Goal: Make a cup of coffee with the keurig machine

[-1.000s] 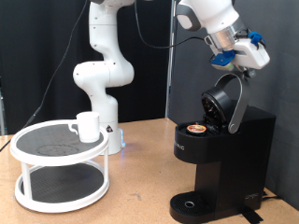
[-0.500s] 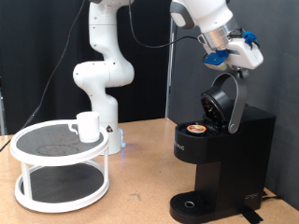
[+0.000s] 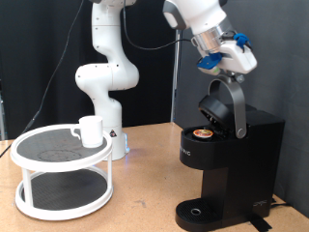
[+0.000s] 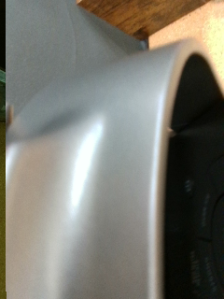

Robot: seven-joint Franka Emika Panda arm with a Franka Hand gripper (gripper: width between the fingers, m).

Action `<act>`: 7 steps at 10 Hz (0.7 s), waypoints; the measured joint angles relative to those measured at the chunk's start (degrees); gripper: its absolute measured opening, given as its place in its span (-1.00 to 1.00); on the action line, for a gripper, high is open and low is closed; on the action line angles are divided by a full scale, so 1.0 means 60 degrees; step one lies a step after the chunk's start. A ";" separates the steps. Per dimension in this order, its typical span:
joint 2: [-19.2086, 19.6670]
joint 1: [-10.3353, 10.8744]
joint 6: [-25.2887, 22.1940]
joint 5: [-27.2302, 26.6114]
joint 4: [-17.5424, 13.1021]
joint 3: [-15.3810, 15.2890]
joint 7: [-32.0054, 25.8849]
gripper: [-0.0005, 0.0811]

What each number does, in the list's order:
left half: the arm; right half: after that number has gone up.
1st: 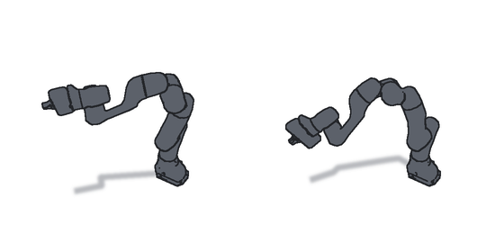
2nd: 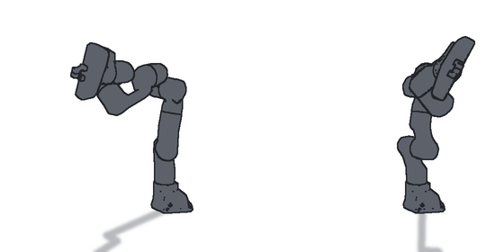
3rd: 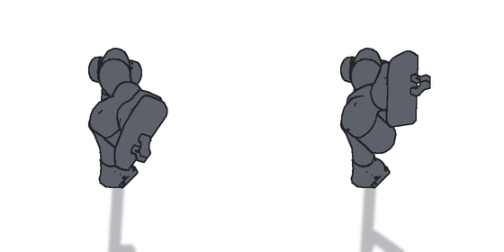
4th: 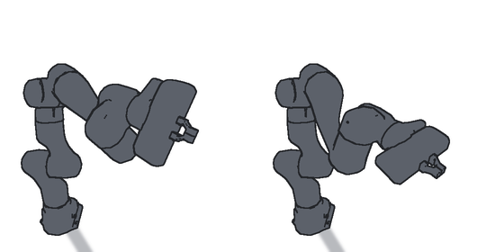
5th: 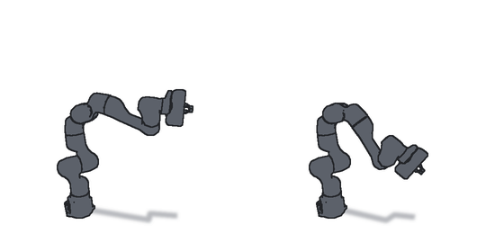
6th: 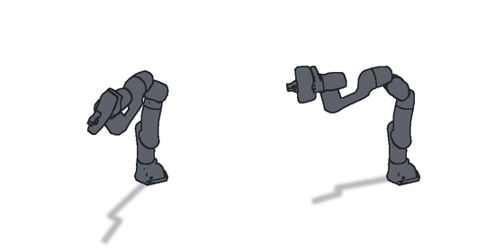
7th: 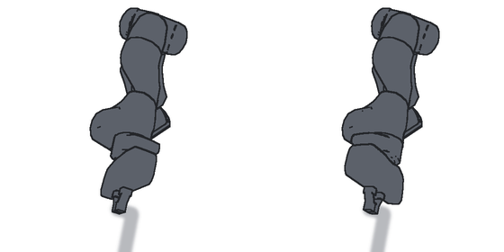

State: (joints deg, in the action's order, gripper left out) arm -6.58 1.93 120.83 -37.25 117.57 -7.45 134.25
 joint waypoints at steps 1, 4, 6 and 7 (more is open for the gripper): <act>-0.0007 -0.0072 -0.0004 -0.0047 0.0055 0.0117 -0.0275 -0.99; -0.0090 -0.0214 -0.0199 -0.0171 0.0187 0.0406 -0.0975 -0.99; -0.0251 -0.0287 -0.0268 -0.0242 0.0378 0.0554 -0.1406 -0.99; -0.0311 -0.0314 -0.0112 -0.0062 0.0549 0.0563 -0.1460 -0.99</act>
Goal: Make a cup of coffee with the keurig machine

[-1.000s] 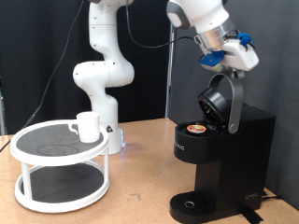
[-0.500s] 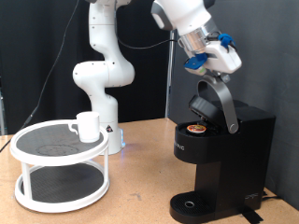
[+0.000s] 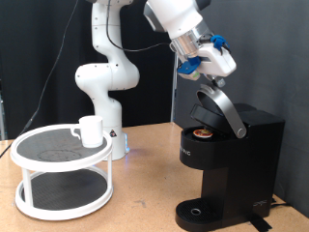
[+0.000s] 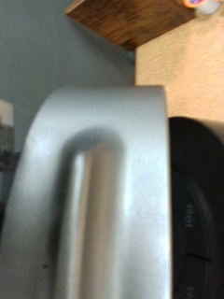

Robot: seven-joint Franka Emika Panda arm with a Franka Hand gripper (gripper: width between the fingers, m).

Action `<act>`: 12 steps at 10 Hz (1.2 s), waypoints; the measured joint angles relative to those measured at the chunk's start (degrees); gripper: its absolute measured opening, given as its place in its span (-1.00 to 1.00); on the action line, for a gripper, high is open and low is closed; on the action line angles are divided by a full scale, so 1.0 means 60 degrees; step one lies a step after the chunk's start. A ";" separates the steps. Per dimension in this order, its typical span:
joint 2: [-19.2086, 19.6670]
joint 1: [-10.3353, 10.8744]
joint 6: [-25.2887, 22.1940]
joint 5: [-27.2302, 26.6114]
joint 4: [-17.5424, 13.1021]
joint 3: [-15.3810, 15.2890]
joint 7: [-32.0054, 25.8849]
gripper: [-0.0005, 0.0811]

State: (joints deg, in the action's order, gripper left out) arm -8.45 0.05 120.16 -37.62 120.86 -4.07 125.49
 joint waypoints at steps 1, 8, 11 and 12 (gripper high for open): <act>-0.0036 -0.0003 0.0343 0.0322 0.0244 -0.0020 0.0052 -0.99; -0.0041 -0.0012 0.1679 0.0557 0.1352 -0.0036 -0.0147 -0.99; -0.0097 -0.0010 0.2226 -0.0122 0.1644 -0.0033 -0.0495 -0.99; -0.0142 -0.0008 0.2397 -0.0487 0.1725 -0.0033 -0.0669 -0.99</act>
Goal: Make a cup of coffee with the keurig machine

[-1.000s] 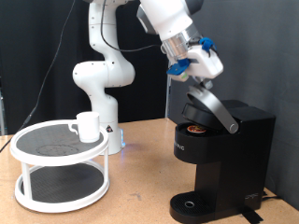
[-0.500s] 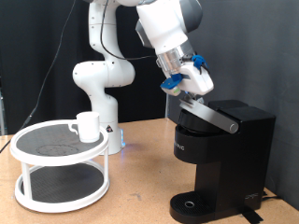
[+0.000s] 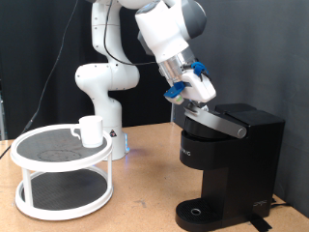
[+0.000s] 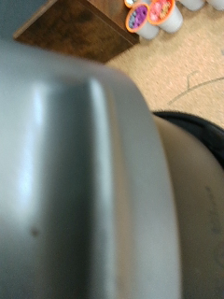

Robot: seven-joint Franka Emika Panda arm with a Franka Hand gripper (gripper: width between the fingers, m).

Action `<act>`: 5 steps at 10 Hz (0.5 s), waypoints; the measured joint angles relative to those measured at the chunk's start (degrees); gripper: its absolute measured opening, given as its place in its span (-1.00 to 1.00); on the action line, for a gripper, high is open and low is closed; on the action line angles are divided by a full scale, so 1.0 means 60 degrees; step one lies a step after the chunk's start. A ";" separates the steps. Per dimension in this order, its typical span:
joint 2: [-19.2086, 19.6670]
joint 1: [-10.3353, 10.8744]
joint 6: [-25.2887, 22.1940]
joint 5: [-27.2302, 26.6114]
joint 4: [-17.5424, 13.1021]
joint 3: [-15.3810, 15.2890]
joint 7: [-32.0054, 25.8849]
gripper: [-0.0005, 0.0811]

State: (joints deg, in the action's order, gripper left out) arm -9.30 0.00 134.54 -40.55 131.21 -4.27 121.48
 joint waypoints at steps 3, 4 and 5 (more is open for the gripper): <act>-0.0066 -0.0007 0.0428 -0.0843 0.0035 0.0014 -0.0396 -0.99; -0.0078 -0.0011 0.0450 -0.0853 0.0035 0.0028 -0.0405 -0.99; -0.0078 -0.0020 0.0465 -0.0753 0.0036 0.0029 -0.0397 -0.99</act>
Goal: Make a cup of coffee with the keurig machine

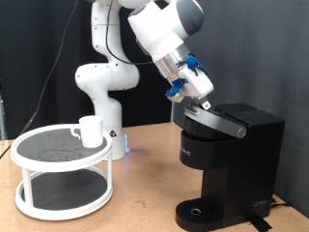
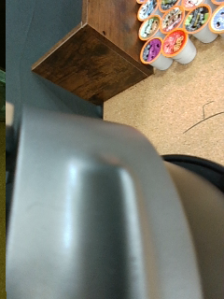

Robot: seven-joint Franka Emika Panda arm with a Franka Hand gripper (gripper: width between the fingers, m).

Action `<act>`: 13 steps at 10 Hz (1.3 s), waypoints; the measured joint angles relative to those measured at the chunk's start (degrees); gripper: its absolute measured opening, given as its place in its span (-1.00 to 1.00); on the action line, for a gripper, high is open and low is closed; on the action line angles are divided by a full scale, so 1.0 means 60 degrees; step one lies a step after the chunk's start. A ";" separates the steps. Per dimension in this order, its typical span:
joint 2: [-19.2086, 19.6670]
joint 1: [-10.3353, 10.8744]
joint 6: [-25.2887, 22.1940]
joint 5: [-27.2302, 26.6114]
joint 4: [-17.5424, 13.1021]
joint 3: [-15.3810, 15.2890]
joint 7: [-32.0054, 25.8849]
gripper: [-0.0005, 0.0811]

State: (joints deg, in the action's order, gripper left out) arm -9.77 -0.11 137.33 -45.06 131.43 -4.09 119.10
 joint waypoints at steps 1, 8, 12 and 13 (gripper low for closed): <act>0.0001 -0.0015 0.0000 0.0171 0.0001 0.0000 0.0033 -0.99; 0.0097 -0.0033 0.0451 0.1353 0.0152 -0.0001 0.0502 -0.99; 0.0158 -0.0033 0.0419 0.2018 0.0207 -0.0014 0.0863 -0.99; 0.0166 -0.0033 0.0404 0.2117 0.0222 -0.0018 0.0909 -0.99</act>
State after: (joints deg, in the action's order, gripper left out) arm -8.78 -0.31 139.75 -32.36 132.76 -4.20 124.56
